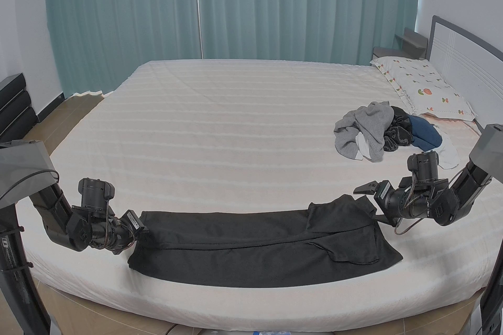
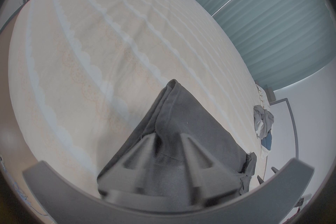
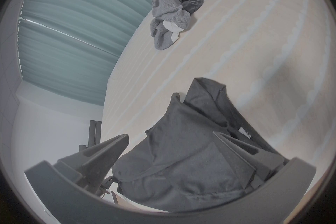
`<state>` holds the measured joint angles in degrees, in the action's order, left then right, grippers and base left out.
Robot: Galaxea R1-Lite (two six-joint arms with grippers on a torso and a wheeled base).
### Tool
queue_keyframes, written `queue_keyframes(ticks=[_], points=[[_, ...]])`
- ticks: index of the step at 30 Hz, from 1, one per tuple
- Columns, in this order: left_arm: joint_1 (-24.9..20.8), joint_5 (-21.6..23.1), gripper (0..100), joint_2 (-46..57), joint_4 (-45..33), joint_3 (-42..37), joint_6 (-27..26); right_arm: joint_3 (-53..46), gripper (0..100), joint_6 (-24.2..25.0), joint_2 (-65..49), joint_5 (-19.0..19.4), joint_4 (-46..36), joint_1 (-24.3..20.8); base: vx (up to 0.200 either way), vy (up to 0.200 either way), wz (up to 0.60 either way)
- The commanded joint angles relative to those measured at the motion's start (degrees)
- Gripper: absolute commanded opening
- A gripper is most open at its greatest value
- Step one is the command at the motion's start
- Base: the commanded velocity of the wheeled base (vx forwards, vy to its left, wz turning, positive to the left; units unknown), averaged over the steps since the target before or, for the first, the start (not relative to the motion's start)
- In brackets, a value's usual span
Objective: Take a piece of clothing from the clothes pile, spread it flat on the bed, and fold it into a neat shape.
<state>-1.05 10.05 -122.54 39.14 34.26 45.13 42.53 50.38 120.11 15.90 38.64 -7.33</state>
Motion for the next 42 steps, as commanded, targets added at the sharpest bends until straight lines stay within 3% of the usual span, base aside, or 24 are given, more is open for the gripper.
queue_keyframes(ticks=[1, 10, 25, 33, 37, 42], points=[[-0.1, -0.9, 0, 0.4, 0.1, 0.2, 0.0, -2.1, 100, 0.0, -2.4, -0.1, -0.4, -0.5, 0.000, 0.000, 0.00], [-0.2, -1.5, 0, 3.6, 2.5, 0.5, 3.0, -2.4, 100, 0.8, -2.5, -0.6, -2.9, -2.6, 0.000, 0.000, 0.00], [-0.2, -1.5, 0, 4.1, 6.9, 0.4, 6.5, -1.0, 100, 0.8, 1.2, -4.7, -3.6, -3.6, 0.000, 0.000, 0.00], [-0.2, -1.5, 0, 4.2, 6.9, 0.5, 6.8, 2.0, 100, 1.0, 4.6, -7.0, -3.2, -3.2, 0.000, 0.000, 0.00], [-0.2, -1.5, 0, 4.1, 9.5, 0.4, 8.4, 3.8, 100, 0.9, 6.0, -9.7, -2.7, -2.3, 0.000, 0.000, 0.00], [-0.2, -1.5, 0, 3.7, 12.8, -0.2, 9.4, 4.0, 100, 0.8, 5.7, -9.9, -2.7, -0.4, 0.000, 0.000, 0.00]])
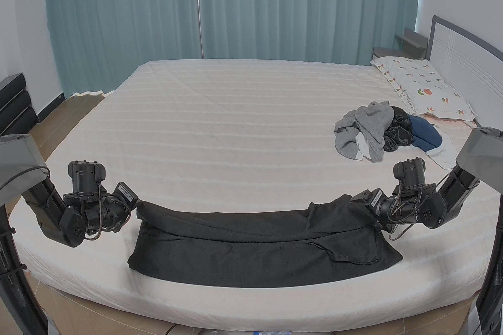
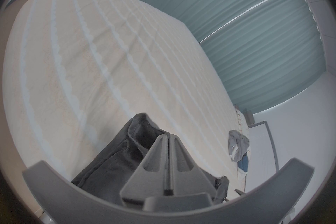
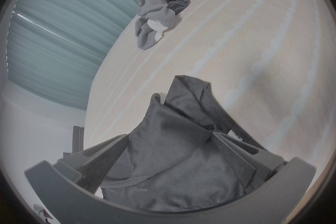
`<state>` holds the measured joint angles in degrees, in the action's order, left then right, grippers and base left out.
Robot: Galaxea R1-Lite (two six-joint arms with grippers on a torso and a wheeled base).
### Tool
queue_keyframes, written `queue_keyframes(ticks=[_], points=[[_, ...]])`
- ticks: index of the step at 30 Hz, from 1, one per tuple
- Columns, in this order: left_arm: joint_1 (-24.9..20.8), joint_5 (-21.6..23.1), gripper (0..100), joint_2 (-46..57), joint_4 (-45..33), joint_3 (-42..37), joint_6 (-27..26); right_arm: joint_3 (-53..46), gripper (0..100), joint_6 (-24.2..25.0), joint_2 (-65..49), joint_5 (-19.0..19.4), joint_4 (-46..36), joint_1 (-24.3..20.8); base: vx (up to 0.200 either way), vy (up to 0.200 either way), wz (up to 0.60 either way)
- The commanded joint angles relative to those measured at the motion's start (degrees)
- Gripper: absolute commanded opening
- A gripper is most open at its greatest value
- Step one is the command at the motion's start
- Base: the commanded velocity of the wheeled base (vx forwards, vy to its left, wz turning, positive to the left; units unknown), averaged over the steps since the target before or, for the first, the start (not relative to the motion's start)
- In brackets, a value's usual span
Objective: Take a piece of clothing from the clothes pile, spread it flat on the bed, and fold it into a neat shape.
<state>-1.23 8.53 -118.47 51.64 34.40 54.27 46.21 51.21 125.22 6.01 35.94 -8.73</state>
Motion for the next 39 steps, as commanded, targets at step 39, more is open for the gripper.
queue_keyframes(ticks=[39], points=[[0.0, 0.0, 0, -0.7, 0.6, -0.2, 0.3, -1.2, 100, -9.0, 6.7, 0.2, 9.0, 1.2, 0.000, 0.000, 0.00]])
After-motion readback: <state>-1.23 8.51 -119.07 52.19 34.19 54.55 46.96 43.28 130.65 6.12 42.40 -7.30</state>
